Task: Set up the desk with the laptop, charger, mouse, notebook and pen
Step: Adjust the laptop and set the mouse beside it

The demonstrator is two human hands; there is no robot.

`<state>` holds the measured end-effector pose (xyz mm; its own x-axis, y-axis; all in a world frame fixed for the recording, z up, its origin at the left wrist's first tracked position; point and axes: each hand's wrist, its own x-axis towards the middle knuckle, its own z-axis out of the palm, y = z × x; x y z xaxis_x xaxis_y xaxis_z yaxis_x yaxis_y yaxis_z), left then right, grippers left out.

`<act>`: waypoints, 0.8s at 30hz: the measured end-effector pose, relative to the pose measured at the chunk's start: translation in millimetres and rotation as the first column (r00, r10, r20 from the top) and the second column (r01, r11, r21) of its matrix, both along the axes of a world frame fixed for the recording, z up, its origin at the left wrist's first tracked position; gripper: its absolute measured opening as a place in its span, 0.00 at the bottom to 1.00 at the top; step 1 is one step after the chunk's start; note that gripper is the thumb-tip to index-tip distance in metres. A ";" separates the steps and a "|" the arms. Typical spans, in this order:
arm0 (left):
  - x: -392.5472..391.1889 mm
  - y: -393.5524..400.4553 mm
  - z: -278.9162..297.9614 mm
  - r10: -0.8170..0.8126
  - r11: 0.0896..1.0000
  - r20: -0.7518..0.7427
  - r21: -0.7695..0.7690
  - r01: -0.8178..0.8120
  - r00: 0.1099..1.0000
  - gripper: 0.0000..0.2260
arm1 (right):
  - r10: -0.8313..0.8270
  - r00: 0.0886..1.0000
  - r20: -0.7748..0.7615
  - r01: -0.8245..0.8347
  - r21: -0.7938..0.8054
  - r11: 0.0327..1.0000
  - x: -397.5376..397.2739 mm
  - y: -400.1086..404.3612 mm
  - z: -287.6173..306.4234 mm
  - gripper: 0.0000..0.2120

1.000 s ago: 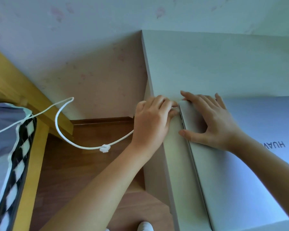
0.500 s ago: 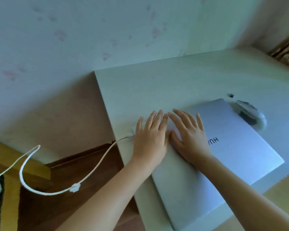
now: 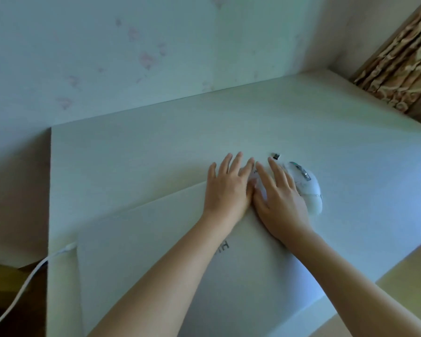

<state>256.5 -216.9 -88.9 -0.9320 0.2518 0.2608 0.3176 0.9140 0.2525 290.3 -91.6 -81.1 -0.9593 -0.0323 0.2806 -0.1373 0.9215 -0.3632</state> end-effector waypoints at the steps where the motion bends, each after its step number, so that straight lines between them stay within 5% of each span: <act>1: -8.3 12.1 1.7 0.002 1.000 0.017 0.006 -0.002 1.000 0.23 | 0.019 1.000 -0.011 -0.019 0.001 1.000 -6.1 7.7 -2.2 0.23; 6: -36.2 43.9 3.8 0.055 0.999 0.073 -0.004 -0.055 0.996 0.22 | -0.085 0.986 0.147 0.087 -0.005 0.996 -38.5 55.9 -8.5 0.26; 10: -43.6 42.0 0.5 0.104 0.995 0.124 -0.012 -0.103 0.987 0.24 | -0.020 0.978 0.210 0.015 0.029 0.999 -56.5 82.4 -9.0 0.24; 16: -39.6 38.4 2.0 0.061 0.997 0.023 0.045 -0.062 0.998 0.27 | 0.191 0.971 0.147 -0.197 0.031 0.980 -81.8 88.8 -13.0 0.24; 24: -21.7 17.1 8.2 -0.093 0.996 0.148 0.005 0.093 0.985 0.29 | 0.277 0.956 -0.100 -0.289 -0.137 0.948 -84.0 95.5 -18.2 0.16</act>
